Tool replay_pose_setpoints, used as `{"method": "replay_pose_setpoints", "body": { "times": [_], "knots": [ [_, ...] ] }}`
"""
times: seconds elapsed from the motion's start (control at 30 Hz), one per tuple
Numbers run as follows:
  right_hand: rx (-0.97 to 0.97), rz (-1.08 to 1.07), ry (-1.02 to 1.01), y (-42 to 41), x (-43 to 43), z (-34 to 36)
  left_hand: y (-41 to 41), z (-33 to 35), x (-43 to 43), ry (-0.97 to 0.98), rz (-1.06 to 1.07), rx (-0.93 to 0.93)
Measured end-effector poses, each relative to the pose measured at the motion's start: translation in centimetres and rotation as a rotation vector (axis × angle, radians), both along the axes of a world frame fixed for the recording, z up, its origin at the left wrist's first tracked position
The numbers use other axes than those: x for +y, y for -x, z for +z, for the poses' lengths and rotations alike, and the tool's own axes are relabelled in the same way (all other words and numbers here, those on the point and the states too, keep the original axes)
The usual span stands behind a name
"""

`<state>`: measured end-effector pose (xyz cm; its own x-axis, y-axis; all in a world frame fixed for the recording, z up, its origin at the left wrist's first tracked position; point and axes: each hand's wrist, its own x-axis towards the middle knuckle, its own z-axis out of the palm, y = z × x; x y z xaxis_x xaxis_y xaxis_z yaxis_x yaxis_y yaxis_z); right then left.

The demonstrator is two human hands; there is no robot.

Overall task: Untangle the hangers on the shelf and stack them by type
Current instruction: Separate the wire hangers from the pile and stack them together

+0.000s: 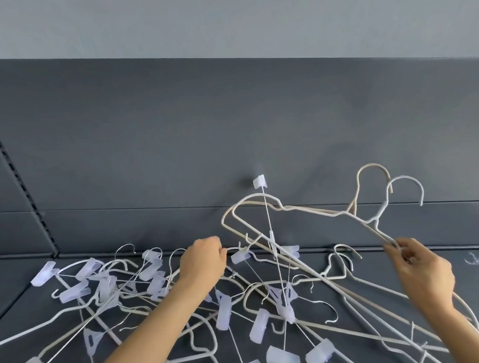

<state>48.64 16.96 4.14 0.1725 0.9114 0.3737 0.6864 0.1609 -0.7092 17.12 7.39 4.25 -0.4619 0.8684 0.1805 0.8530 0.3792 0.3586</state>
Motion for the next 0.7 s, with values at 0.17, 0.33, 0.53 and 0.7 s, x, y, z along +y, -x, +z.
{"method": "replay_pose_setpoints", "body": {
  "times": [0.17, 0.33, 0.53, 0.7],
  "knots": [
    [0.012, -0.012, 0.006, -1.3, -0.3, 0.2, -0.7, 1.2, 1.5, -0.341, -0.151, -0.069],
    [0.019, 0.002, -0.047, -1.8, -0.5, 0.8, -1.3, 5.2, 5.5, -0.417, -0.155, -0.181],
    [-0.017, 0.032, -0.094, -1.4, -0.9, 0.9, -2.5, 8.2, 9.5, -0.224, -0.222, -0.503],
    [-0.044, 0.122, -0.111, -0.6, -0.9, 0.8, -2.2, 8.4, 9.4, -0.252, -0.212, -0.545]
  ]
}}
